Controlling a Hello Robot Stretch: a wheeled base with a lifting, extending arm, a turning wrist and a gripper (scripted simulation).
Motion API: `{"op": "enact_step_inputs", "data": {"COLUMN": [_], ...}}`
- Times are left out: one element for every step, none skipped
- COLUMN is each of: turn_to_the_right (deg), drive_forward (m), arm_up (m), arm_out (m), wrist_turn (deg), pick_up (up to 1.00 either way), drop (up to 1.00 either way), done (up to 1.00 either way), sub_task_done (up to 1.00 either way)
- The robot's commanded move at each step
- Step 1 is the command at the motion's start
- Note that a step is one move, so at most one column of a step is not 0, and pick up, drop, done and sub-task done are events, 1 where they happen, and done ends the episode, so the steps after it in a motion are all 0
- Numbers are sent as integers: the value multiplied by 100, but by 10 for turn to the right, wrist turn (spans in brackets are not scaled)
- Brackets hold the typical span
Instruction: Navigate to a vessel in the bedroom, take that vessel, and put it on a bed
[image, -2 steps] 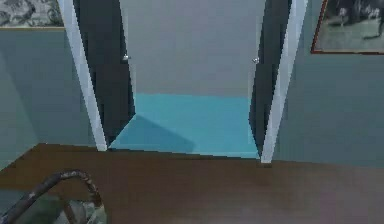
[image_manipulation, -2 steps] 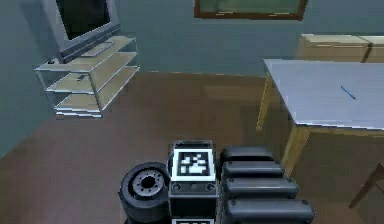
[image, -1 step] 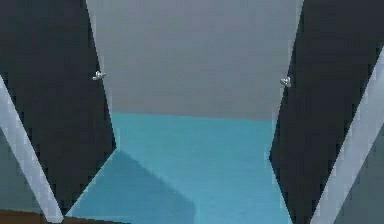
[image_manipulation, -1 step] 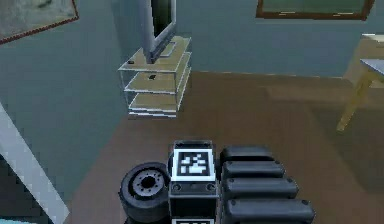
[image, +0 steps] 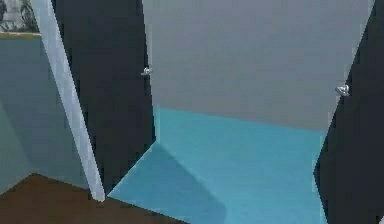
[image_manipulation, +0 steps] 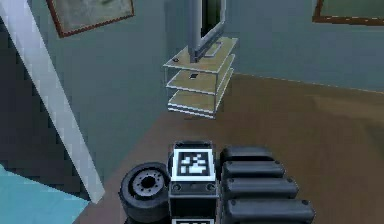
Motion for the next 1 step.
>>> {"op": "enact_step_inputs", "data": {"turn_to_the_right": [0], "drive_forward": [100], "arm_up": [0], "arm_out": [0], "wrist_turn": [0], "pick_up": [0], "drop": [0], "done": [0], "sub_task_done": [0]}}
